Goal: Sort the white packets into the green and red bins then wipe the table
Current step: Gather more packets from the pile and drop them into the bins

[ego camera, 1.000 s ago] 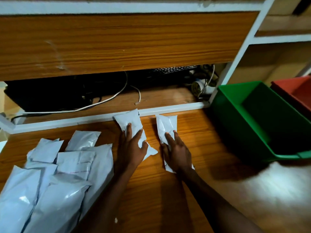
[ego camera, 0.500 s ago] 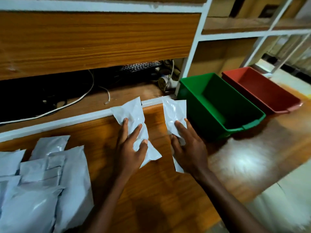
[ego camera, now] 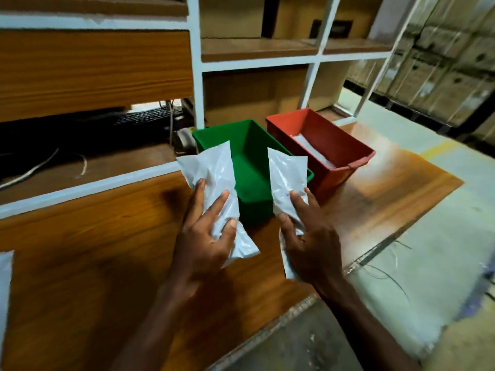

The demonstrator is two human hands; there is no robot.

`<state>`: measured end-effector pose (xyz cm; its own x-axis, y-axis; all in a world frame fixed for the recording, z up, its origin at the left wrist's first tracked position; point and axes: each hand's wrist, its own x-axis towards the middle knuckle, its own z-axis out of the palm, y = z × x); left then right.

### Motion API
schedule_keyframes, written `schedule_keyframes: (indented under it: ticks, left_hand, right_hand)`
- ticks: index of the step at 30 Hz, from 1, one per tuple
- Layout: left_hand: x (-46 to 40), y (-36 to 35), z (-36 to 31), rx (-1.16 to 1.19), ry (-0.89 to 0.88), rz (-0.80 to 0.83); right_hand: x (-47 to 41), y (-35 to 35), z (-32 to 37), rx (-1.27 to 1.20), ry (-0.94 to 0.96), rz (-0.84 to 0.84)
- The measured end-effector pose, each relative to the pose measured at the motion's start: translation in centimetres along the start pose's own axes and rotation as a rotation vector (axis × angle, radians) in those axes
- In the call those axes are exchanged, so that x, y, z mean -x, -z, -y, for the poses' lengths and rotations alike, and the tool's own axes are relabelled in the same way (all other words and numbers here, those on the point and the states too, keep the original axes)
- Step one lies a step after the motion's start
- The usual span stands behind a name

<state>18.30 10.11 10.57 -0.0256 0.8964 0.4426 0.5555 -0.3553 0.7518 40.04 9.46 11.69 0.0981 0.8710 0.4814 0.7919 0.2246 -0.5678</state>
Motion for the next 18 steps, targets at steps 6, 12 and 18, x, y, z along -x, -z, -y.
schedule_keyframes:
  ticks: [6, 12, 18]
  left_hand:
    - [-1.0, -9.2, -6.7, -0.031, -0.030, 0.010]
    - [-3.9, -16.1, -10.8, -0.034, -0.049, 0.038]
    - [-9.7, -22.2, -10.9, -0.058, -0.039, -0.034]
  right_hand:
    - [-2.2, 6.8, -9.9, -0.031, -0.021, -0.005]
    - [-6.3, 9.7, -16.4, -0.039, -0.026, -0.012]
    - [-13.4, 8.9, -22.0, -0.073, 0.022, 0.037]
